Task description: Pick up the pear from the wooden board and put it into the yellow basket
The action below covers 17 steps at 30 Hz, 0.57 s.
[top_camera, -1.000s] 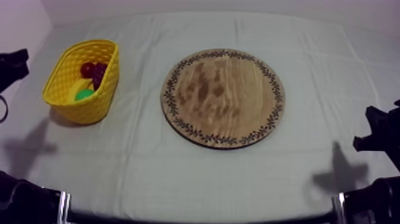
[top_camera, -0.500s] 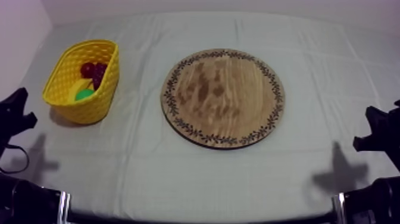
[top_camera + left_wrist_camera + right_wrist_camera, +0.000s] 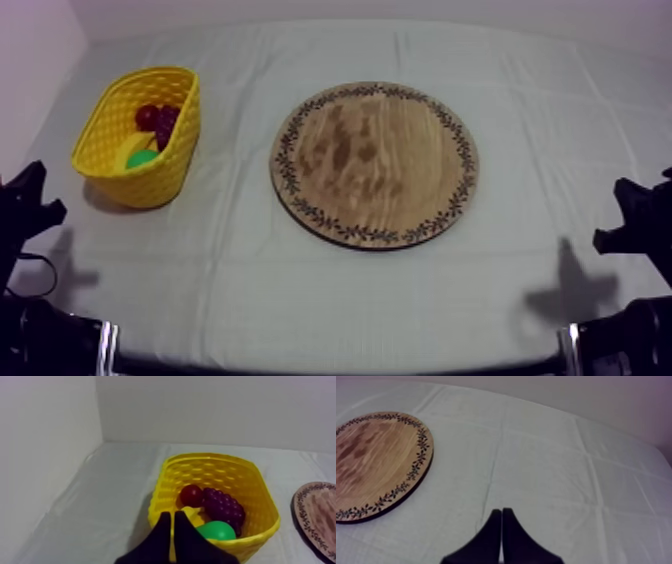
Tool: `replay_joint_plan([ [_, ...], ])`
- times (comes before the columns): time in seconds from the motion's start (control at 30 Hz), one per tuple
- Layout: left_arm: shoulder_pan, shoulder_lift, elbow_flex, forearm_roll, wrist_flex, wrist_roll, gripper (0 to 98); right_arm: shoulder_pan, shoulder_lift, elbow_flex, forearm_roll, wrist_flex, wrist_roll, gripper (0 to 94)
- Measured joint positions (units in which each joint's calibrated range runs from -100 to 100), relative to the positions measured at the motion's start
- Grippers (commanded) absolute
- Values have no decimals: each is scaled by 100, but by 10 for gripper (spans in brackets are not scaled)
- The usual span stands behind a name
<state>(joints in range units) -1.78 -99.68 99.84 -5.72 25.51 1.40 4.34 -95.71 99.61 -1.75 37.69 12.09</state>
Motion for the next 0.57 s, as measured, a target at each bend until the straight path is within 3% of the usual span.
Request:
replay_joint_plan([
  [0.33,-55,-6,0,242,244,-211,0,-5,0,0,0,0,0,3],
  [0.57,-56,-6,0,307,307,-320,0,-5,0,0,0,0,0,3],
])
